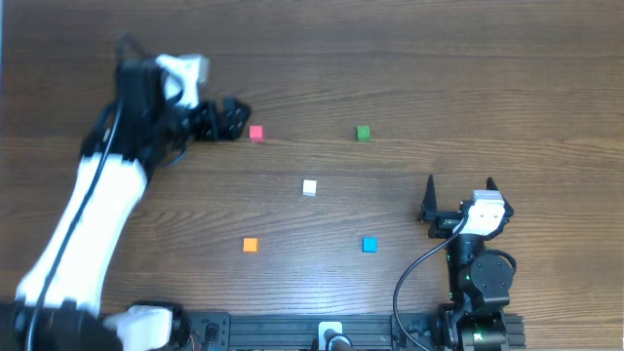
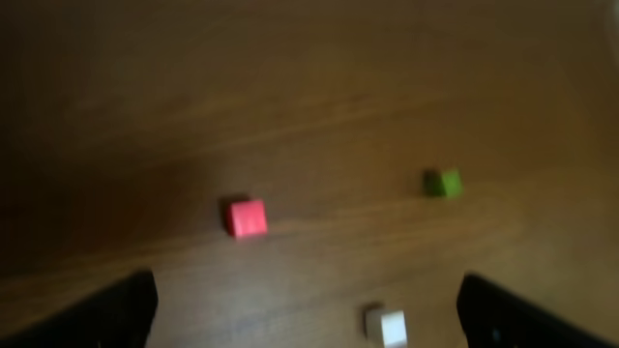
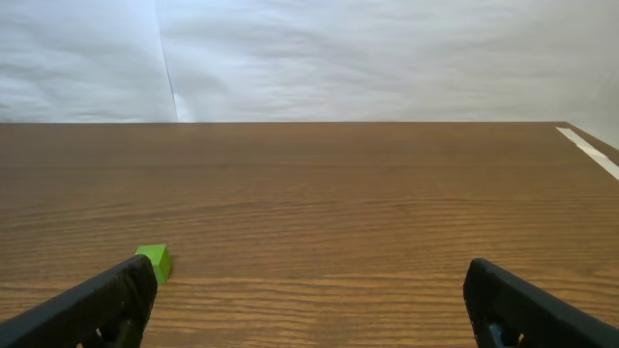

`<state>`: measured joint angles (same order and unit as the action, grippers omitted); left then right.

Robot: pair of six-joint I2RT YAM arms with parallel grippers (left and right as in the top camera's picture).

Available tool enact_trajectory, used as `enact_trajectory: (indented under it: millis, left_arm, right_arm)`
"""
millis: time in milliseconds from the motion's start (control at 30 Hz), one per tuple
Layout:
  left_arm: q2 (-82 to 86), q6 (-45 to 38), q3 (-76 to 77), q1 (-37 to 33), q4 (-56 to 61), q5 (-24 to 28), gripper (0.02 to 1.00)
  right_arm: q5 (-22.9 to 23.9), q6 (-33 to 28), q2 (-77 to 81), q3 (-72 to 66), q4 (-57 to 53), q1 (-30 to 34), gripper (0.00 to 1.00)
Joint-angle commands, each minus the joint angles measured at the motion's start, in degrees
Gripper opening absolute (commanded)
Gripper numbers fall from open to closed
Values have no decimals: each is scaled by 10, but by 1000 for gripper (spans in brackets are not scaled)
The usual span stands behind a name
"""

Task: Stack Cubes

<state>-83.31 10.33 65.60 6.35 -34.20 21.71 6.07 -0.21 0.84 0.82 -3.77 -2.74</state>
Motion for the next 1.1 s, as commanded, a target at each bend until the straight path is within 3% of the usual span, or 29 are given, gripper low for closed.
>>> enact_trajectory:
  millis: [33, 200, 600, 1100]
  left_arm:
    - [-131, 33, 131, 54, -104, -109, 996]
    - [-241, 70, 201, 89, -174, -186, 998]
    - [-354, 86, 204, 97, -129, -198, 998]
    - [-360, 89, 204, 126, -104, -244, 890]
  right_arm:
    - [-4, -1, -5, -5, 1, 4, 991]
    - [-4, -1, -5, -5, 2, 4, 993]
    - [-4, -1, -5, -5, 2, 4, 993]
    - [-4, -1, -5, -5, 2, 3, 993]
